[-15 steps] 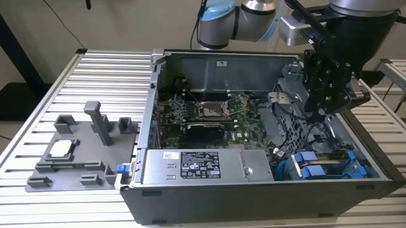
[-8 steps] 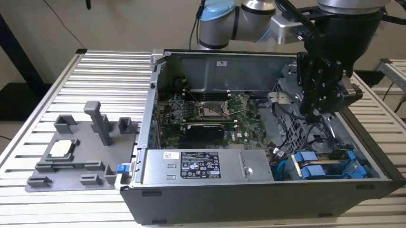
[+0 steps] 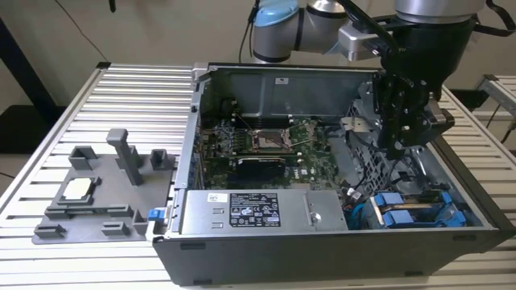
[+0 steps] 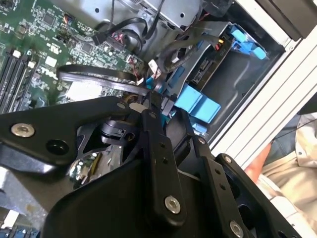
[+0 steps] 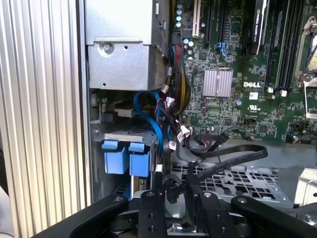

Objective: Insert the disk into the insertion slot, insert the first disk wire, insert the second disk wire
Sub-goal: 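Insert the first disk wire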

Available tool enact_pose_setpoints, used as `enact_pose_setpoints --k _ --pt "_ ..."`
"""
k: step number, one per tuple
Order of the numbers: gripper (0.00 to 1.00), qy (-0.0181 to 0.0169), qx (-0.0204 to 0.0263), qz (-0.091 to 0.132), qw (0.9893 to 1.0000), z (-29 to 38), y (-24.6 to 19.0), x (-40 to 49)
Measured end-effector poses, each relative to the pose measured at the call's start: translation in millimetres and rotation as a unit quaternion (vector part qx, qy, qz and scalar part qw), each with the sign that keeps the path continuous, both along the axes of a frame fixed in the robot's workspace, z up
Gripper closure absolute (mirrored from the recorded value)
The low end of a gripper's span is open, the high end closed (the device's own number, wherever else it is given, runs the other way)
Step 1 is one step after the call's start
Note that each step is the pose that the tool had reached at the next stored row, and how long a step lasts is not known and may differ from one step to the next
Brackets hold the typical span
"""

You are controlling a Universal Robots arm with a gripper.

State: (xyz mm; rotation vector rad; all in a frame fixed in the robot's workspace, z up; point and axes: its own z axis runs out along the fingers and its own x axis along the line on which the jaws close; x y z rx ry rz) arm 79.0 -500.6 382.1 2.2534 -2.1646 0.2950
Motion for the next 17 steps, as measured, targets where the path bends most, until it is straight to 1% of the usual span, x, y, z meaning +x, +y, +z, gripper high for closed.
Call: enact_pose_setpoints --k 2,7,9,10,15,16,17 --pt "0.67 0.0 -0.0021 0.0 1.0 -0.7 0.0 0.0" --pt "0.67 0.0 -0.0048 0.0 1.0 -0.7 0.0 0.0" --pt "0.69 0.0 -0.0059 0.0 1.0 -0.7 -0.1 0.0" --pt "0.76 0.0 -0.0064 0.0 1.0 -0.7 0.0 0.0" --pt "0.76 0.0 -0.0092 0.0 1.0 -0.7 0.0 0.0" --pt "0.78 0.0 -0.0098 0.0 1.0 -0.7 0.0 0.0" --pt "0.84 0.0 -0.0103 0.0 0.9999 -0.7 0.0 0.0"
